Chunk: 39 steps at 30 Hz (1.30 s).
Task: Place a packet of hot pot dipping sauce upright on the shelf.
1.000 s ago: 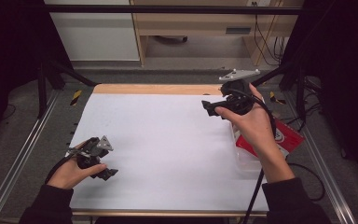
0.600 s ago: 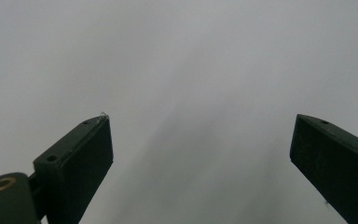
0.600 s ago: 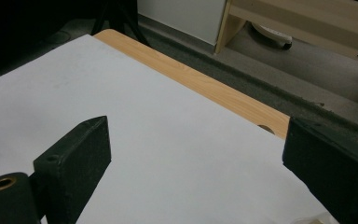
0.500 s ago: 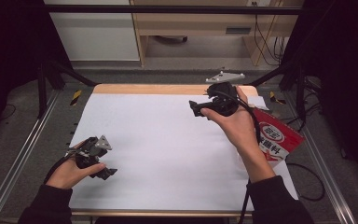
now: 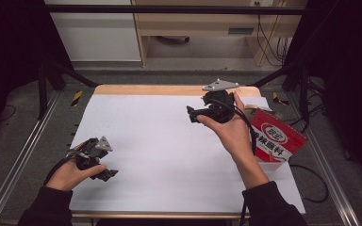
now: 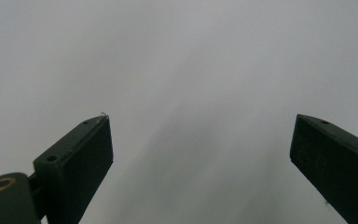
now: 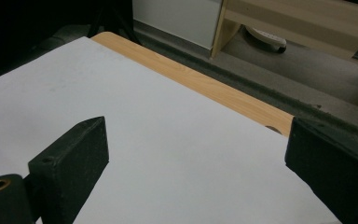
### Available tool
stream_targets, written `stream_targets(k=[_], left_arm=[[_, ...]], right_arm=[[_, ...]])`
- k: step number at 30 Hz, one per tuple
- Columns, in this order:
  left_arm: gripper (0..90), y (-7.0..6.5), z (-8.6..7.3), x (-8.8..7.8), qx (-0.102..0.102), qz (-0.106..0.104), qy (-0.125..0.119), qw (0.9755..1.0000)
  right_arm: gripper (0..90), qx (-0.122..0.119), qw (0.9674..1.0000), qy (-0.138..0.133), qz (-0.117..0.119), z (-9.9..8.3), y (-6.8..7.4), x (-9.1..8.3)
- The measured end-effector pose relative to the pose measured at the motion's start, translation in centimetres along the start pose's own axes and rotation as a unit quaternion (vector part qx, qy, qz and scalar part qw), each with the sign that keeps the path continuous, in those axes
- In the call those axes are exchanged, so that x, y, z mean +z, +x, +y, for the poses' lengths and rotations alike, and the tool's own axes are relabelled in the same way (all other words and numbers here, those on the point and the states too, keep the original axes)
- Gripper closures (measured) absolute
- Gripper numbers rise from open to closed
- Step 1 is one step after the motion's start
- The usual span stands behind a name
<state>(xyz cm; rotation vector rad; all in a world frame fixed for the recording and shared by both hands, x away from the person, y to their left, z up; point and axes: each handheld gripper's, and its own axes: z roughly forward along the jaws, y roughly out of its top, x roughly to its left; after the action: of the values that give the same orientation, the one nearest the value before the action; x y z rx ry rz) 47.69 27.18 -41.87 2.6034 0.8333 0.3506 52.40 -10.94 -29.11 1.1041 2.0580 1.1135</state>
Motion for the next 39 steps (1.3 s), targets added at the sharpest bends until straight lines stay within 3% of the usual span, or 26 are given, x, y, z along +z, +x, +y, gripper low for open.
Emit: stream_targets(k=[14, 25, 39], left_arm=[[5.9, 0.0, 0.0, 0.3, -0.001, 0.004, 0.000, 1.0000], [5.9, 0.2, -0.1, 0.1, -0.007, 0.011, -0.008, 0.9999], [5.8, 0.6, -0.3, 0.1, -0.016, 0.018, -0.020, 0.9995]], right_arm=[[6.0, 0.008, 0.9999, 0.000, 0.007, -2.3, 0.9, 1.0], [6.6, 0.022, 0.9994, 0.021, 0.017, -4.7, 1.5, 2.2], [7.3, 0.028, 0.9990, 0.033, 0.012, -7.1, 1.3, 2.8]])
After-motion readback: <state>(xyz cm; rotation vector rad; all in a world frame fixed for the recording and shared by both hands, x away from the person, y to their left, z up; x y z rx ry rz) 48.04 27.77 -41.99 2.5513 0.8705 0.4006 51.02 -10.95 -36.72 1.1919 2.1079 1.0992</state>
